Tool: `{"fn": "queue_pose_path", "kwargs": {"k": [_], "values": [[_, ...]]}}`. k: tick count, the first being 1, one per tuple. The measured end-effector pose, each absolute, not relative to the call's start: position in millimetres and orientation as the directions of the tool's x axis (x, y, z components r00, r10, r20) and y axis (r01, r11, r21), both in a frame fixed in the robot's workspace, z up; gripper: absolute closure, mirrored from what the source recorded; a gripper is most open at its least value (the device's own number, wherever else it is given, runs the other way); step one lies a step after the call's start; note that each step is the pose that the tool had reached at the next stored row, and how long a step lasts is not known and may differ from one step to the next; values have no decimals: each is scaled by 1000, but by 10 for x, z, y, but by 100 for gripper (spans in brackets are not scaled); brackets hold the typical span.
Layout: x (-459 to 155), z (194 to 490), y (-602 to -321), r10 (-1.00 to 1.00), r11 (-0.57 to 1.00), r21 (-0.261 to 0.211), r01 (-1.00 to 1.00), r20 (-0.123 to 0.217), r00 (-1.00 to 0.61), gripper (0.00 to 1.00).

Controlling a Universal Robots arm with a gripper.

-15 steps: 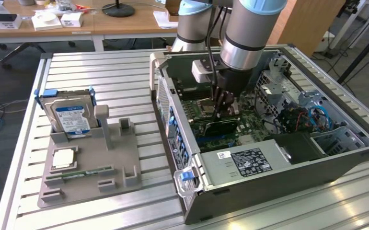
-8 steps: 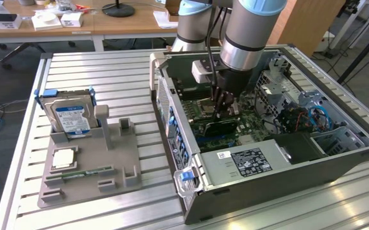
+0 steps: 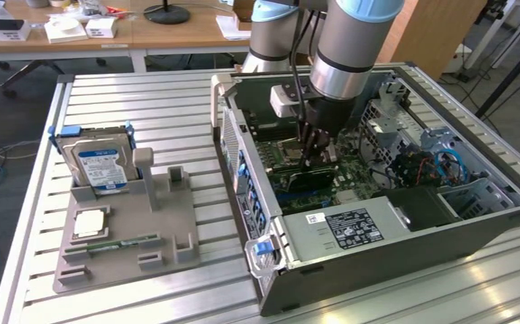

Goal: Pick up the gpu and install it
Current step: 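Press down on the gpu until it lock into place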

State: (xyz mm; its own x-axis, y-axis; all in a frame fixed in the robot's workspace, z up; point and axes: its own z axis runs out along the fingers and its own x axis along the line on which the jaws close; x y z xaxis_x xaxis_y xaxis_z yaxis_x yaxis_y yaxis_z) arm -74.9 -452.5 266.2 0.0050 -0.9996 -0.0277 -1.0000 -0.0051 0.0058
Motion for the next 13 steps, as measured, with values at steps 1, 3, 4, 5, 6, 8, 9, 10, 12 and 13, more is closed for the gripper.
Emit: {"fn": "queue_pose_path", "kwargs": {"k": [1, 3, 4, 5, 6, 8, 9, 10, 12, 13], "values": [[-749, 2662, -4525, -1000, -5, 6, -1000, -28, 5, 90], [-749, 2661, -4525, -1000, -5, 6, -1000, -28, 5, 90], [-749, 2661, -4525, -1000, -5, 6, -1000, -28, 5, 90], [-749, 2661, -4525, -1000, -5, 6, -1000, -28, 5, 90], [-749, 2662, -4525, -1000, -5, 6, -1000, -28, 5, 90], [-749, 2661, -4526, -1000, -5, 6, -1000, -28, 5, 90], [-750, 2660, -4527, -1000, -5, 6, -1000, -28, 5, 90], [-750, 2661, -4528, -1000, -5, 6, -1000, -28, 5, 90], [-749, 2661, -4530, -1000, -5, 6, -1000, -28, 5, 90], [-749, 2661, -4530, -1000, -5, 6, -1000, -28, 5, 90]]}}
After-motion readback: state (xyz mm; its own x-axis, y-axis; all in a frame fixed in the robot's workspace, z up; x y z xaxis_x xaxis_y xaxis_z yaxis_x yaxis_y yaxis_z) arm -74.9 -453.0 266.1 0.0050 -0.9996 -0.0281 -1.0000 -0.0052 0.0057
